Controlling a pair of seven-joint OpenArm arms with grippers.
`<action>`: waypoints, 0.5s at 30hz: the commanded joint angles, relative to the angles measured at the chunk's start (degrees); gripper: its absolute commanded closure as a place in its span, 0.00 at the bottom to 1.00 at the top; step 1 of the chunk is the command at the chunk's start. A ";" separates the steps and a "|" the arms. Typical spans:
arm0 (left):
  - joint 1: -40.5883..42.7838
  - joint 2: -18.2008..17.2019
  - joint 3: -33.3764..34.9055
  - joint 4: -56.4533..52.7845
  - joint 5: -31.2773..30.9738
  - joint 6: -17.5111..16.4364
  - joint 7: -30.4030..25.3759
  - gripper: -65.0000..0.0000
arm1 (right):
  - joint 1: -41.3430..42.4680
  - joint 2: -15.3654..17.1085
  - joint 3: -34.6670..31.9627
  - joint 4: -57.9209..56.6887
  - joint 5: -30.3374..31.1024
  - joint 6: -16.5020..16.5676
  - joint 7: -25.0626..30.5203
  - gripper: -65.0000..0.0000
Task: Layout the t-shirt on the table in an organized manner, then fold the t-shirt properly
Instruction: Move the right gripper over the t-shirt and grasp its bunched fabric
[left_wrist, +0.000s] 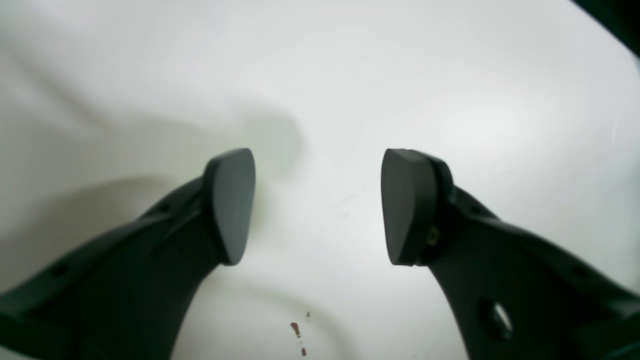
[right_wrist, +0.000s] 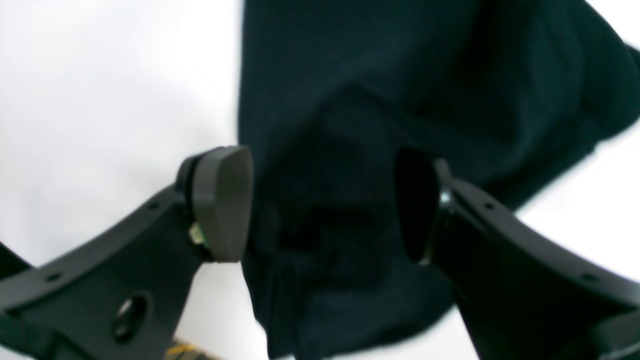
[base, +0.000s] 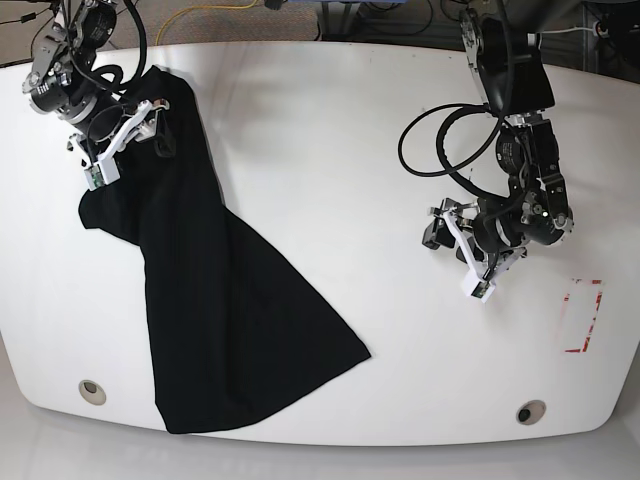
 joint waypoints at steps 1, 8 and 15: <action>-1.51 -1.22 -0.06 1.11 -1.21 -0.21 -1.41 0.42 | 4.07 0.88 -0.39 -0.33 1.17 -0.01 1.46 0.34; -0.19 -1.39 -1.47 1.11 -1.21 -0.21 -1.32 0.42 | 17.61 -0.35 -8.92 -8.95 -8.50 -0.01 1.64 0.34; -0.19 -1.48 -7.36 1.11 -1.21 -0.21 -1.15 0.42 | 28.68 -3.25 -16.75 -19.41 -19.40 -0.01 7.35 0.34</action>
